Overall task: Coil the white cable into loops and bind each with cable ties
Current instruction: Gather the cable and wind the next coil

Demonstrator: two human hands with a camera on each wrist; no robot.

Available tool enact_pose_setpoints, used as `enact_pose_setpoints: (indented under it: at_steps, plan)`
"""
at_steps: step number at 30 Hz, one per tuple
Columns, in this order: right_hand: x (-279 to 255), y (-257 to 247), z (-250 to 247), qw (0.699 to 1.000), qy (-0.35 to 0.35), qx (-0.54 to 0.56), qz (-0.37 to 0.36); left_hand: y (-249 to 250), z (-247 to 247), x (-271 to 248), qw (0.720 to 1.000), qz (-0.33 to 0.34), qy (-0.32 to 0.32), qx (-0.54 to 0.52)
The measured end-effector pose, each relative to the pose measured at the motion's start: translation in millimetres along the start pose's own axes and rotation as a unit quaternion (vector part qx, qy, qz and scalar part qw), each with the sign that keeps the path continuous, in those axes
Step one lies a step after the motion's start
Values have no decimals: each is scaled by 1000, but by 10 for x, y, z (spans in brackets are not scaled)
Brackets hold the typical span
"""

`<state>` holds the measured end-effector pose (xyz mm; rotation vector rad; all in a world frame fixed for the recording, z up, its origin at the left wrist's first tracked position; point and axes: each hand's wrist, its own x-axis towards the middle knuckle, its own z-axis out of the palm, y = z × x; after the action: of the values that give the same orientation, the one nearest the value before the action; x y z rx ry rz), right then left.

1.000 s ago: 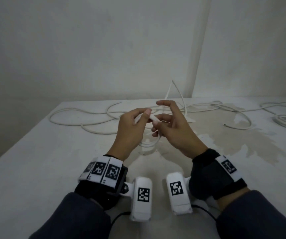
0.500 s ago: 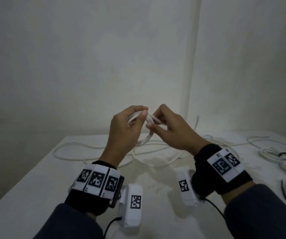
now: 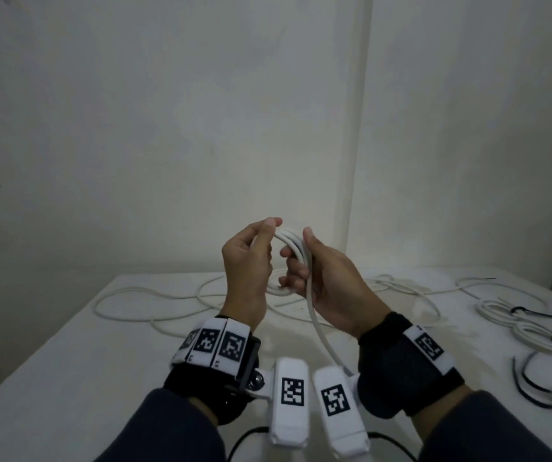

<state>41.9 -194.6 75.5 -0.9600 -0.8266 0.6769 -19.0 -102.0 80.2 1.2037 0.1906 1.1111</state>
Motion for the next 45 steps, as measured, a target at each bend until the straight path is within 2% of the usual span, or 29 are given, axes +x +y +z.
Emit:
enact_pose_setpoints:
  at_steps: [5,11,15,20,22,23,25,26,27,29,30,31,34,37,40,43,45]
  plan:
    - [-50,58,-7,998,1,54,16,-31,44,-28,999,-35,-34,6]
    - [-112,68,-62,991,-79,102,30,-121,-42,67,989,-91,-119,-7]
    - [-72,151,-149,984,-105,137,43,-188,-77,76,986,-92,-138,-1]
    - [-76,215,-174,987,-50,146,42,-233,-71,45,983,-100,-141,58]
    - [-53,194,-215,989,-15,144,23,-262,-108,40,977,-132,-136,97]
    - [-37,168,-246,988,-3,152,11,-310,-157,38,970,-172,-125,120]
    - [-5,104,-320,984,13,176,-14,-431,-305,8,928,-308,-122,169]
    - [12,72,-347,982,13,187,-25,-492,-386,-36,890,-373,-166,203]
    - [29,46,-355,980,8,195,-33,-547,-442,-92,836,-426,-245,243]
    - [71,22,-315,977,-9,209,-39,-686,-473,-216,735,-496,-384,257]
    - [89,23,-272,975,-19,217,-37,-762,-466,-258,706,-525,-414,232]
    - [103,35,-228,974,-29,223,-34,-857,-452,-271,696,-547,-422,196]
    - [106,99,-136,970,-55,235,-22,-963,-397,-271,705,-571,-404,117]
    - [87,134,-129,968,-62,243,-17,-862,-344,-318,721,-573,-385,60]
    - [85,127,-145,966,-60,251,-20,-838,-338,-383,765,-561,-315,20]
    - [88,133,-176,967,-56,246,-24,-864,-327,-406,792,-559,-245,-31]
    - [81,148,-224,970,-44,238,-27,-889,-335,-350,818,-546,-150,-100]
